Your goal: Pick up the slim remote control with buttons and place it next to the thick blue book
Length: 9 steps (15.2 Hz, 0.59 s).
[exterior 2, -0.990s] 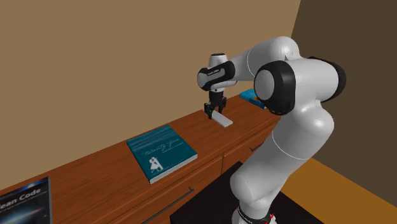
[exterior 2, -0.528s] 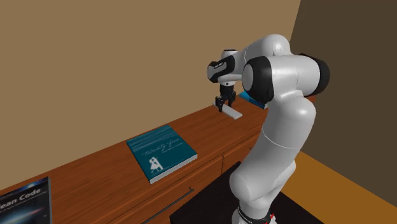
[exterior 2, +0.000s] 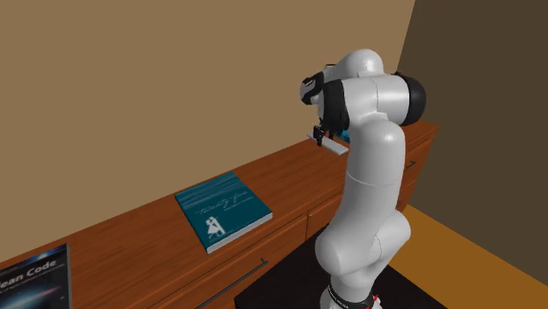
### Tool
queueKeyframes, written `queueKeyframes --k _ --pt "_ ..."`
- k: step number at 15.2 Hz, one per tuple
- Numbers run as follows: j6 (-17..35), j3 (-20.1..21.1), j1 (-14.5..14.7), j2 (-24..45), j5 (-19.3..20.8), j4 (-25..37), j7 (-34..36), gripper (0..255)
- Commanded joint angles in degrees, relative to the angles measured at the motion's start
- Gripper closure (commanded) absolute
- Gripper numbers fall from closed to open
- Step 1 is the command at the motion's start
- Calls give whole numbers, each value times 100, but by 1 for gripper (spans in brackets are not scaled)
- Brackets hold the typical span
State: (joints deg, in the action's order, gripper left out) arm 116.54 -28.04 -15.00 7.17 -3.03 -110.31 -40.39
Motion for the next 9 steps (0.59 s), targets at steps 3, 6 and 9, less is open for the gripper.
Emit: queueKeyframes --k 3,6,9 --pt "-295 -106 -378 795 -423 983 -590 255" --pt "-553 -122 -722 1377 -708 1748 -944 255" --pt "-347 -95 -732 1436 -743 1596 -967 255"
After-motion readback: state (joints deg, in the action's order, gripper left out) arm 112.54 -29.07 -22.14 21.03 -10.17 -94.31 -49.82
